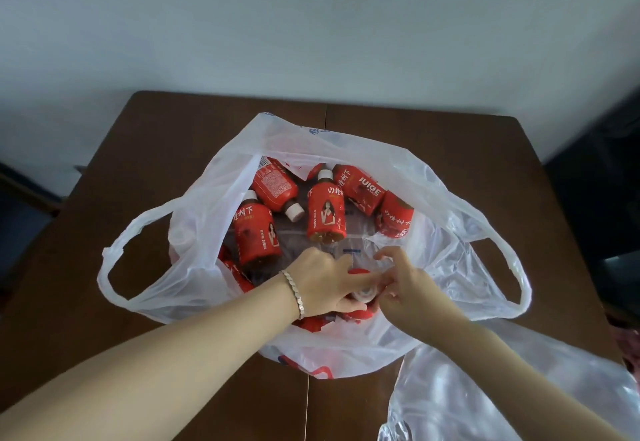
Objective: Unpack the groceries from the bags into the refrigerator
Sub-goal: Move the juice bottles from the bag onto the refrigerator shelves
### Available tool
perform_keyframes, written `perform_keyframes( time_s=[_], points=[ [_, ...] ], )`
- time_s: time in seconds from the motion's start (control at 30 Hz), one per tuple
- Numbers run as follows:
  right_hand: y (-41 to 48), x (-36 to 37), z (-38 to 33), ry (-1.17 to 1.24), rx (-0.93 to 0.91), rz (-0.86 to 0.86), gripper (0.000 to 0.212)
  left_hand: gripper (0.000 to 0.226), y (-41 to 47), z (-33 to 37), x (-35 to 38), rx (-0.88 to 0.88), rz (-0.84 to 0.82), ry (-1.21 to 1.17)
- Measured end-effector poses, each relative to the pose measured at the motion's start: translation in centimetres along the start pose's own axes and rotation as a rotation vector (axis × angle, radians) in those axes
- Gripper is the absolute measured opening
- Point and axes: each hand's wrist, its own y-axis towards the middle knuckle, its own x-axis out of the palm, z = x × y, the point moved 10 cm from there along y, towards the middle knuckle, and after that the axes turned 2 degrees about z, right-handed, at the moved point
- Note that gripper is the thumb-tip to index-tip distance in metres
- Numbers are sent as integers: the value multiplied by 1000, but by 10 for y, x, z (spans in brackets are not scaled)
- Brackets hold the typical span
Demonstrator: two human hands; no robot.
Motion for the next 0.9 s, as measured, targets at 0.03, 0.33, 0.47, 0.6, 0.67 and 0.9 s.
perform_keyframes(
  time_s=[0.03,0.33,0.47,0.6,0.67,0.9],
  points=[
    [5,-7,-6,-153,-26,-1,39,73,2,2,-1,10,27,0],
    [63,-105,-24,-923,-295,426,48,42,3,-11,6,-34,89,0],
    [86,-142,30,-426,-22,375,51,51,-1,-12,4,-39,105,29],
    [96,-127,85,-1,186,363,49,60,-7,-12,5,-31,90,30],
    [92,-102,113,213,326,324,39,63,-9,-13,4,-41,101,25],
    [64,-141,92,-11,358,753,26,65,-8,-13,5,-54,127,40]
  ],
)
